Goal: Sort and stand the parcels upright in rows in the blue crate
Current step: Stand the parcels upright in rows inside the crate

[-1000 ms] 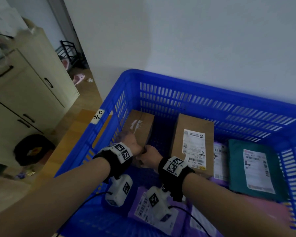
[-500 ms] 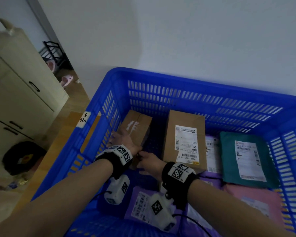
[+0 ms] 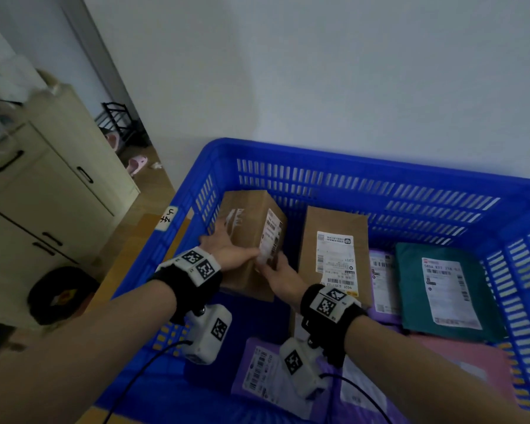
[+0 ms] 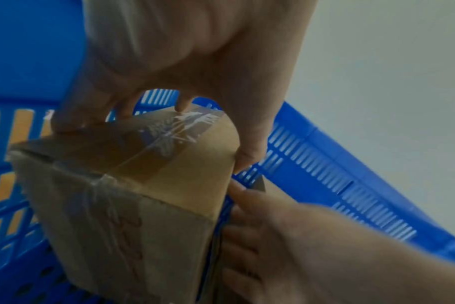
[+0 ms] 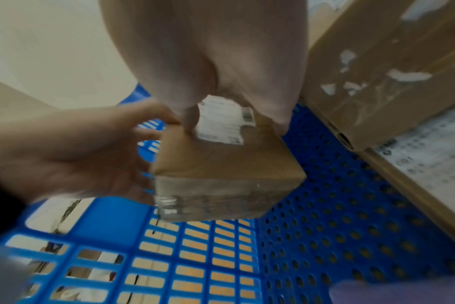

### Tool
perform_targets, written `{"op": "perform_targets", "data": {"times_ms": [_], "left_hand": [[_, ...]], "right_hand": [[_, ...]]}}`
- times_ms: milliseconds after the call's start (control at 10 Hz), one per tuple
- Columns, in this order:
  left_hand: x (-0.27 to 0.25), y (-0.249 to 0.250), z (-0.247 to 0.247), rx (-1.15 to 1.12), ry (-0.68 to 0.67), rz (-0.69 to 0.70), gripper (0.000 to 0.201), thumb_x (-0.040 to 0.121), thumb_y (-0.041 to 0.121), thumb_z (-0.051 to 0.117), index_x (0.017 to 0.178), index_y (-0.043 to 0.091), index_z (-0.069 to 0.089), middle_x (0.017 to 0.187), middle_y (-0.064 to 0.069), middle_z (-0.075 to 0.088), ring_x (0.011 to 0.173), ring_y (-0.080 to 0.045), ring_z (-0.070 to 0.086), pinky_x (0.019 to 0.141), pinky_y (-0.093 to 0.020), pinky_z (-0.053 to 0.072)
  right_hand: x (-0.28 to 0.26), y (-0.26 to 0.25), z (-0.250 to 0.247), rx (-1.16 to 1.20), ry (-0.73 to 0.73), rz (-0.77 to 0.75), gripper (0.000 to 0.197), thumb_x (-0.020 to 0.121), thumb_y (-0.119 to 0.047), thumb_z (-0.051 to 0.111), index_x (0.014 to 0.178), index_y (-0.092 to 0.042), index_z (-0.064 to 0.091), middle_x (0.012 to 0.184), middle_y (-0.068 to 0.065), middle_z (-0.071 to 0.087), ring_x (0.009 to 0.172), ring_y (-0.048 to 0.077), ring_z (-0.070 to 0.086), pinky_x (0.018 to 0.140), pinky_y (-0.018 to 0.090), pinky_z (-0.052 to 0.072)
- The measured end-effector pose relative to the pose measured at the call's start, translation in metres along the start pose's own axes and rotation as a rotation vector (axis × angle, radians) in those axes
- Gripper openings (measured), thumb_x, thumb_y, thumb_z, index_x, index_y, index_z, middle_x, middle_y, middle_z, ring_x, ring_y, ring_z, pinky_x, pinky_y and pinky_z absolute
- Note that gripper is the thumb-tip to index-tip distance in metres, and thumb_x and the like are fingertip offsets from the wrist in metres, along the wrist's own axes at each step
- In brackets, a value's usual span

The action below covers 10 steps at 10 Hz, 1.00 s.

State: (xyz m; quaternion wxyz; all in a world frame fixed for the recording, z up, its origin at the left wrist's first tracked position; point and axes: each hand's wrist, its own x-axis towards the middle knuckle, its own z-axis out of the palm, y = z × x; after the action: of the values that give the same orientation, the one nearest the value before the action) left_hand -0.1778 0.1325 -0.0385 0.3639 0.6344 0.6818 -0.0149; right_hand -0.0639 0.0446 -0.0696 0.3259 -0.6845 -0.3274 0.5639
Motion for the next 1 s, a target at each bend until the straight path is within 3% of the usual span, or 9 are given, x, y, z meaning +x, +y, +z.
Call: {"op": "perform_targets", "data": {"times_ms": [100, 200, 300, 400, 500, 600, 700, 800, 1000], "left_hand": [[-0.005, -0.005, -0.003, -0.161, -0.014, -0.003, 0.118, 0.050, 0.054, 0.079, 0.147, 0.032, 0.015, 0.146, -0.008, 0.039, 0.131, -0.031, 0.042, 0.109, -0.046, 0.037], [-0.010, -0.009, -0.006, -0.322, -0.017, -0.048, 0.116, 0.051, 0.045, 0.083, 0.147, 0.023, 0.022, 0.145, -0.007, 0.043, 0.130, -0.030, 0.044, 0.108, -0.049, 0.039], [-0.013, -0.014, -0.005, -0.370, -0.025, -0.101, 0.107, 0.054, 0.046, 0.082, 0.144, 0.013, 0.032, 0.138, -0.009, 0.050, 0.122, -0.031, 0.051, 0.104, -0.045, 0.044], [-0.013, -0.020, -0.001, -0.372, -0.041, -0.078, 0.075, 0.075, 0.044, 0.073, 0.135, 0.009, 0.045, 0.131, -0.010, 0.056, 0.120, -0.033, 0.054, 0.099, -0.038, 0.046], [-0.014, -0.026, 0.007, -0.345, -0.091, -0.064, 0.042, 0.094, 0.027, 0.054, 0.130, 0.005, 0.050, 0.131, -0.021, 0.057, 0.123, -0.040, 0.051, 0.101, -0.046, 0.043], [-0.007, -0.031, 0.016, -0.330, -0.170, -0.038, 0.042, 0.097, 0.029, 0.048, 0.134, 0.009, 0.048, 0.135, -0.016, 0.055, 0.123, -0.034, 0.052, 0.105, -0.048, 0.042], [0.006, -0.033, 0.019, -0.241, -0.197, -0.028, 0.044, 0.099, 0.026, 0.043, 0.139, 0.009, 0.042, 0.141, -0.014, 0.050, 0.125, -0.032, 0.051, 0.107, -0.041, 0.041], [0.016, -0.031, 0.016, -0.117, -0.136, -0.027, 0.043, 0.099, 0.015, 0.043, 0.141, 0.006, 0.037, 0.141, -0.016, 0.045, 0.125, -0.033, 0.048, 0.098, -0.035, 0.041], [0.038, -0.037, 0.024, -0.034, -0.121, -0.027, 0.045, 0.097, 0.005, 0.041, 0.141, 0.008, 0.037, 0.141, -0.019, 0.044, 0.124, -0.036, 0.048, 0.097, -0.039, 0.043]], "right_hand": [[0.001, 0.005, 0.003, 0.061, 0.052, 0.087, 0.084, 0.090, -0.052, 0.050, 0.149, -0.010, 0.008, 0.150, 0.008, 0.034, 0.134, 0.026, 0.039, 0.112, 0.037, 0.033], [-0.001, 0.013, 0.010, 0.148, 0.052, 0.222, 0.096, 0.084, -0.062, 0.051, 0.150, -0.006, 0.009, 0.152, 0.010, 0.030, 0.137, 0.028, 0.034, 0.114, 0.040, 0.029], [-0.004, 0.021, 0.014, 0.253, 0.002, 0.286, 0.086, 0.088, -0.052, 0.055, 0.150, -0.008, 0.014, 0.153, 0.007, 0.028, 0.139, 0.028, 0.030, 0.112, 0.042, 0.026], [-0.005, 0.028, 0.013, 0.302, -0.009, 0.314, 0.072, 0.091, -0.026, 0.060, 0.147, -0.010, 0.017, 0.148, 0.008, 0.033, 0.134, 0.028, 0.035, 0.109, 0.042, 0.031], [-0.004, 0.029, 0.015, 0.302, 0.033, 0.277, 0.063, 0.093, -0.013, 0.054, 0.144, -0.011, 0.017, 0.144, 0.010, 0.033, 0.132, 0.028, 0.036, 0.113, 0.043, 0.031], [0.002, 0.030, 0.019, 0.255, 0.091, 0.258, 0.051, 0.097, -0.013, 0.044, 0.142, -0.011, 0.021, 0.144, 0.012, 0.034, 0.131, 0.030, 0.036, 0.113, 0.043, 0.031], [0.022, 0.052, 0.026, 0.162, 0.122, 0.193, 0.055, 0.093, -0.001, 0.046, 0.143, -0.005, 0.025, 0.142, 0.020, 0.040, 0.128, 0.035, 0.044, 0.102, 0.039, 0.040], [0.018, 0.054, 0.034, 0.076, 0.143, 0.178, 0.055, 0.092, 0.000, 0.045, 0.143, -0.004, 0.026, 0.140, 0.021, 0.043, 0.126, 0.036, 0.046, 0.102, 0.041, 0.041], [0.029, 0.058, 0.036, 0.053, 0.153, 0.156, 0.051, 0.093, -0.003, 0.046, 0.141, -0.007, 0.030, 0.136, 0.019, 0.048, 0.122, 0.033, 0.050, 0.101, 0.040, 0.044]]}}
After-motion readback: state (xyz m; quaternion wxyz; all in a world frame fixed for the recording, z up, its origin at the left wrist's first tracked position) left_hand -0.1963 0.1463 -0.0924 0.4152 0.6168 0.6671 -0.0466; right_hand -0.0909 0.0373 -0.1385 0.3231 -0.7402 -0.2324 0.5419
